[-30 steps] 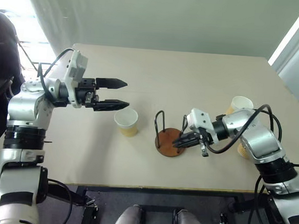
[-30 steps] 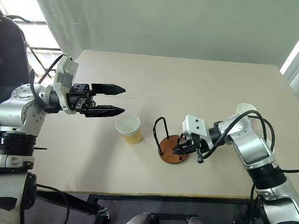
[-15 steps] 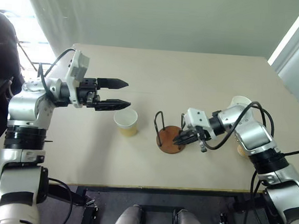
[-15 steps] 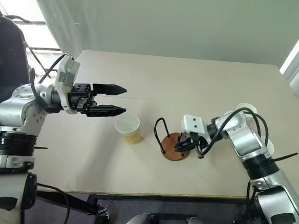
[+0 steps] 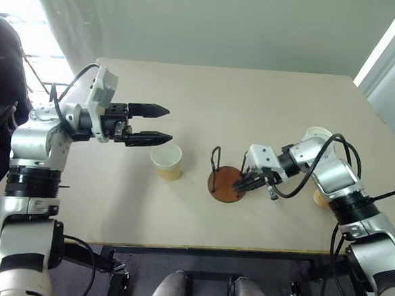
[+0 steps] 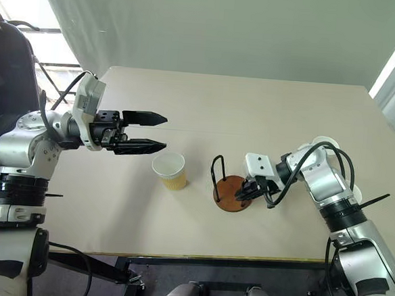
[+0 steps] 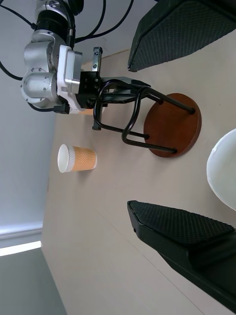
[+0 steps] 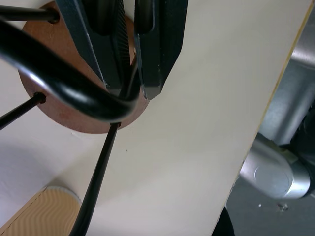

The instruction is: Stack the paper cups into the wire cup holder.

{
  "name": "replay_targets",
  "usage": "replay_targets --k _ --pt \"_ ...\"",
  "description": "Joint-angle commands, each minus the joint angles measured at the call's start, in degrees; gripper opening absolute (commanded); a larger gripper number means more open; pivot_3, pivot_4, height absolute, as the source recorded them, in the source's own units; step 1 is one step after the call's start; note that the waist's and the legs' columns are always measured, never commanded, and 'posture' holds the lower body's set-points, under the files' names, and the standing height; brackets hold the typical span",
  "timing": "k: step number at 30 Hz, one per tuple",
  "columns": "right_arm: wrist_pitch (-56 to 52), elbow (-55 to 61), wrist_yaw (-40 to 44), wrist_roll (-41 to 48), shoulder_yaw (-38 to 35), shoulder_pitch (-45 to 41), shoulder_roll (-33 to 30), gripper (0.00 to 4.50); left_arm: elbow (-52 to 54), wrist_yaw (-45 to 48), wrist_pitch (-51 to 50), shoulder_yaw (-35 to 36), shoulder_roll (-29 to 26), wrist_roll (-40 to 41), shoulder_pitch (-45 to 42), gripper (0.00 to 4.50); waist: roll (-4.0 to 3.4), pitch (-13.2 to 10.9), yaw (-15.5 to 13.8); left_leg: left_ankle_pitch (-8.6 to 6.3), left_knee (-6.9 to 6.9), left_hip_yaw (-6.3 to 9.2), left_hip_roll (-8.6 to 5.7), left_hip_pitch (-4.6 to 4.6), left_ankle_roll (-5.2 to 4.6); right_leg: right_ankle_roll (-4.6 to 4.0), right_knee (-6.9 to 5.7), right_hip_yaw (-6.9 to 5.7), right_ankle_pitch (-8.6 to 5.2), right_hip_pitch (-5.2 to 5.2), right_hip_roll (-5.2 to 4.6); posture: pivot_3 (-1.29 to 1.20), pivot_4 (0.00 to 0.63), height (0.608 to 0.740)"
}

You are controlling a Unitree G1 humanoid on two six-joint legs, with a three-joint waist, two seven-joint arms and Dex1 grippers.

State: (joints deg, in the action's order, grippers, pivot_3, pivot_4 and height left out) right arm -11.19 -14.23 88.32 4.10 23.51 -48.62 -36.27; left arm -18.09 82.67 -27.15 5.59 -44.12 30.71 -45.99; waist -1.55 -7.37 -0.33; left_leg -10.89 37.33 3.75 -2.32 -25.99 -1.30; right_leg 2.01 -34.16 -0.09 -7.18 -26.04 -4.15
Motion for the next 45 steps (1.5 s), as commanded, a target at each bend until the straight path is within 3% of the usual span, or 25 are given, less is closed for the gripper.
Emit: replay_targets --k 1,23,24,27,33,45 --pt "2.3 -1.4 0.8 -1.6 0.2 -1.9 -0.3 0.02 -0.2 1.1 1.3 0.9 -1.4 -0.2 -1.7 4.5 0.0 0.0 0.0 0.0 0.0 0.0 0.0 0.0 0.0 0.0 -0.01 0.0 0.0 0.0 0.0 0.0 0.15 0.74" --pt "9.4 -9.6 1.3 -6.5 0.5 -5.6 0.5 0.02 2.0 0.9 -0.4 0.4 -1.3 0.5 -1.6 4.5 0.0 0.0 0.0 0.01 -0.01 0.01 0.01 0.05 0.05 -0.12 -0.12 0.0 -0.05 -0.01 -0.01 0.0 0.15 0.74" --pt "10.2 -10.1 0.5 -7.0 0.3 -5.7 0.6 0.55 2.3 0.8 -0.6 0.5 -1.3 0.6 -1.5 4.5 0.0 0.0 0.0 0.02 -0.01 0.01 0.01 0.05 0.05 -0.12 -0.12 0.0 -0.04 -0.01 -0.01 0.0 0.15 0.74" --pt "12.8 -11.5 -1.1 -8.4 0.0 -6.1 1.1 1.38 2.8 0.5 -1.0 0.5 -1.3 0.7 -1.4 4.5 0.0 0.0 0.0 0.02 -0.01 0.01 0.0 0.04 0.05 -0.14 -0.13 0.0 -0.04 -0.03 -0.02 0.0 0.15 0.74" --pt "14.6 -13.6 -2.5 -10.1 -0.9 -6.8 1.1 1.38 1.4 1.3 -0.1 0.4 -1.4 0.3 -1.5 4.5 0.0 0.0 0.1 0.02 -0.13 0.01 0.02 0.03 0.1 -0.17 -0.16 0.0 -0.05 -0.12 -0.01 0.0 0.15 0.74" --pt "12.3 -8.5 -0.4 -8.2 -5.2 -5.1 -8.8 1.38 -2.0 3.2 2.1 -1.0 -1.2 -2.0 -2.1 4.5 0.0 0.0 0.0 0.03 -0.18 0.01 0.03 0.01 0.13 -0.19 -0.17 -0.02 -0.07 -0.15 -0.03 0.0 0.15 0.74"
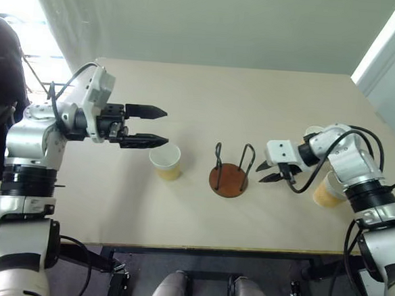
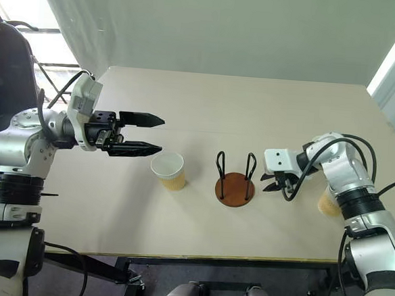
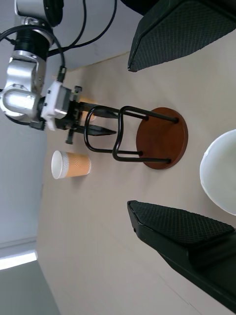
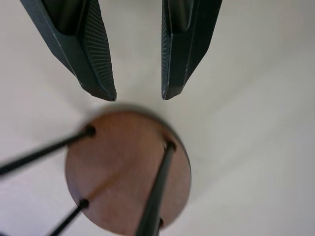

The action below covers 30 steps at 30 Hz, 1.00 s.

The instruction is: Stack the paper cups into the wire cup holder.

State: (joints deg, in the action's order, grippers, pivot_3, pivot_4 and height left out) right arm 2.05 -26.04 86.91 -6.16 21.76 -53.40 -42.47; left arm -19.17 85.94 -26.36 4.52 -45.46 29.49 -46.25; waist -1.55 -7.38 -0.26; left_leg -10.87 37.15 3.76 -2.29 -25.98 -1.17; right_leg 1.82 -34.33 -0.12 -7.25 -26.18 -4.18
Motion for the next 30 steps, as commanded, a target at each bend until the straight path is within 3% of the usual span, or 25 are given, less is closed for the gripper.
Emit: replay_targets --k 1,12,21,30 --pt "-1.4 4.0 0.9 2.5 -4.1 -0.4 -3.3 1.38 -1.5 -0.2 1.7 -0.2 0.4 -1.1 -2.0 4.5 0.0 0.0 0.0 0.01 0.0 0.0 0.0 -0.01 0.0 0.0 0.0 0.0 0.0 0.0 0.0 0.0 0.15 0.74" --pt "-3.4 6.3 -3.6 2.9 -9.0 -4.9 -6.3 1.38 -3.6 1.2 7.5 -2.1 -0.5 -5.5 -2.4 4.5 0.01 0.0 0.2 0.03 0.0 0.0 0.0 -0.02 -0.01 0.0 -0.02 0.0 0.0 -0.04 0.0 0.0 0.15 0.74" --pt "-8.7 11.0 2.2 10.2 -12.2 -5.5 -8.9 1.38 -3.0 2.3 5.6 -3.2 -2.1 -6.5 -1.6 4.5 0.01 0.0 0.2 0.02 -0.03 0.0 0.0 -0.05 -0.03 0.03 0.0 0.0 -0.04 -0.05 0.0 0.0 0.15 0.74" --pt "-12.9 13.4 4.6 13.6 -13.0 -6.1 -10.8 1.38 -6.3 3.2 12.2 -7.2 -2.3 -12.6 -5.7 4.5 0.02 0.0 0.2 0.05 -0.02 0.0 0.0 -0.04 -0.05 0.02 -0.02 0.01 -0.06 -0.04 0.01 0.0 0.15 0.74"
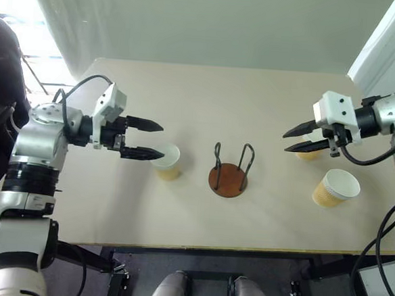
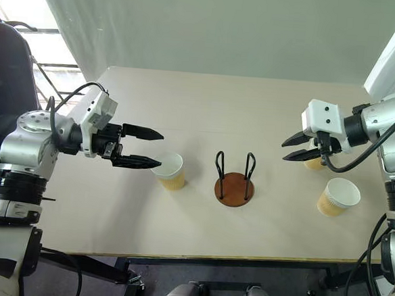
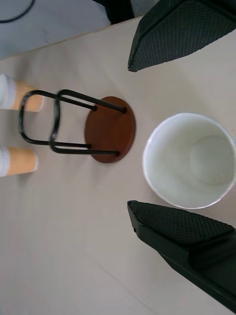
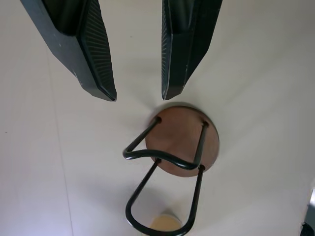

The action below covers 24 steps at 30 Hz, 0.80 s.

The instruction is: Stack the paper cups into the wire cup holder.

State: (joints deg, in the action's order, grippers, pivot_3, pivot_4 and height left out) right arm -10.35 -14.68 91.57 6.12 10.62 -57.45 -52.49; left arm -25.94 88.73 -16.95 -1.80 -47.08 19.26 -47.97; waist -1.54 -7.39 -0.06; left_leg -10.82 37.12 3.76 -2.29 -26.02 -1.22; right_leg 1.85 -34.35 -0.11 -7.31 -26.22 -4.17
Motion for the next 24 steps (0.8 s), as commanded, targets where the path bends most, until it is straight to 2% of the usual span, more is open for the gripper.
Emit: replay_targets --k 1,3,8,14,18,24 --pt "-0.7 2.1 -0.2 1.3 -1.9 -2.0 -0.8 1.38 0.5 0.5 4.0 -1.9 -0.7 -3.6 -5.2 4.5 0.01 0.0 -0.1 0.02 0.0 0.0 0.0 -0.01 -0.03 0.0 0.0 0.0 0.0 0.0 0.0 0.0 0.15 0.74" --pt "-1.1 2.5 -0.3 1.3 -1.9 -1.9 -1.0 1.38 0.4 1.2 6.4 -3.4 -0.8 -5.4 -7.3 4.5 0.01 0.0 -0.2 0.3 0.0 0.0 -0.01 -0.04 -0.47 0.0 0.0 0.0 0.0 0.0 -0.01 0.0 0.15 0.74" --pt "-1.7 3.6 0.3 0.9 -1.6 -0.8 -2.6 1.38 2.0 3.5 14.2 -8.4 -1.7 -11.4 -11.9 4.5 0.01 0.0 -0.1 0.27 -0.01 0.0 -0.02 -0.04 -0.51 0.04 0.04 0.01 -0.02 0.0 -0.01 0.0 0.15 0.74" --pt "-1.2 2.9 0.6 0.2 -1.1 -1.2 -4.1 1.38 5.6 3.6 15.8 -12.0 -1.7 -13.7 -15.3 4.5 0.01 0.0 -0.1 0.21 -0.02 0.0 -0.01 -0.08 -0.64 0.11 0.11 0.0 -0.09 -0.01 -0.01 0.0 0.15 0.74" --pt "-1.3 2.7 0.9 0.4 -0.8 -1.5 -5.3 1.38 8.7 3.5 16.8 -12.2 -2.3 -13.8 -14.2 4.5 0.01 0.0 -0.1 0.18 -0.02 0.0 0.0 -0.07 -0.74 0.15 0.14 0.0 -0.12 -0.02 -0.01 0.0 0.15 0.74" --pt "-0.4 1.0 0.9 0.8 1.3 -3.0 -7.4 1.38 12.7 3.8 20.4 -19.3 -9.4 -13.9 -11.4 4.5 0.01 0.0 0.0 0.11 -0.02 0.0 0.01 -0.06 -0.77 0.18 0.13 0.0 -0.16 -0.05 0.0 0.0 0.15 0.74"
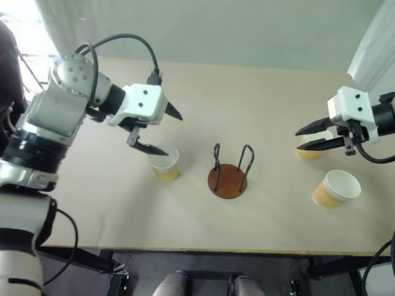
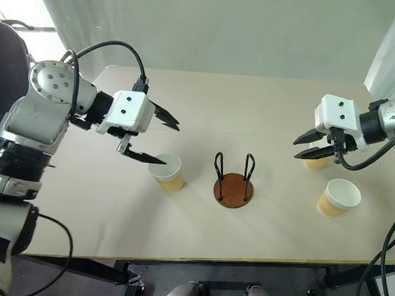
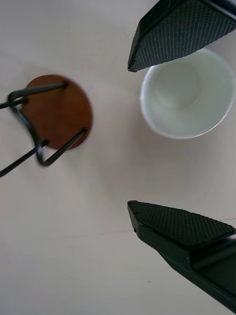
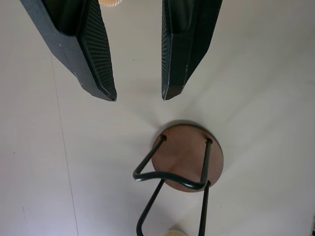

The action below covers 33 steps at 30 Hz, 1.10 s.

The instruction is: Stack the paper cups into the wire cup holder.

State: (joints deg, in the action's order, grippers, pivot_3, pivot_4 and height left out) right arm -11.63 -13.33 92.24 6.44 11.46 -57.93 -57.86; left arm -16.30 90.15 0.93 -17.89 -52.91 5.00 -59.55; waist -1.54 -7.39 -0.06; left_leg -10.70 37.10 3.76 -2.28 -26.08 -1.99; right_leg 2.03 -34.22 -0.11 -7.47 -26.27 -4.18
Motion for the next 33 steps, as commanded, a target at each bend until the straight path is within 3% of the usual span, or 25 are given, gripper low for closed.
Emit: replay_targets --k 1,11,24,28,33 --pt "1.1 -0.8 0.3 0.6 1.0 -2.8 -2.3 1.38 3.7 2.4 2.7 -4.8 -4.9 0.3 0.5 4.5 0.0 0.0 0.0 0.0 0.0 0.0 0.0 -0.01 0.0 -0.01 -0.01 0.0 -0.01 -0.01 0.01 0.0 0.15 0.74" --pt "2.2 -2.3 0.3 2.0 3.6 -4.3 -3.0 1.38 2.1 0.2 6.8 -6.8 -4.0 -10.3 1.7 4.5 0.0 0.0 0.0 0.0 0.02 0.0 -0.02 -0.02 0.09 -0.09 -0.11 0.0 -0.02 -0.01 -0.04 0.0 0.15 0.74" --pt "2.4 -2.8 0.3 2.8 4.8 -5.2 -3.6 1.38 4.9 2.0 5.7 -6.4 -1.9 -11.4 4.9 4.5 0.0 0.0 0.0 0.0 0.02 0.0 0.0 0.0 0.07 -0.13 -0.22 -0.02 -0.05 -0.06 -0.04 0.0 0.15 0.74" --pt "2.7 -3.0 0.3 2.6 4.5 -4.9 -3.5 1.41 3.7 2.3 7.0 -7.3 -1.8 -11.8 4.3 3.64 0.0 0.0 0.0 0.01 0.03 0.0 -0.01 0.01 0.08 -0.13 -0.26 -0.01 -0.05 -0.06 -0.04 0.0 0.15 0.74" --pt "2.7 -2.9 0.3 2.5 4.2 -4.6 -3.3 1.41 2.2 2.4 8.5 -8.6 -2.9 -11.5 3.7 1.78 0.0 0.0 0.0 0.01 0.04 0.0 -0.01 0.03 0.1 -0.15 -0.35 -0.01 -0.06 -0.07 -0.05 0.0 0.15 0.74"
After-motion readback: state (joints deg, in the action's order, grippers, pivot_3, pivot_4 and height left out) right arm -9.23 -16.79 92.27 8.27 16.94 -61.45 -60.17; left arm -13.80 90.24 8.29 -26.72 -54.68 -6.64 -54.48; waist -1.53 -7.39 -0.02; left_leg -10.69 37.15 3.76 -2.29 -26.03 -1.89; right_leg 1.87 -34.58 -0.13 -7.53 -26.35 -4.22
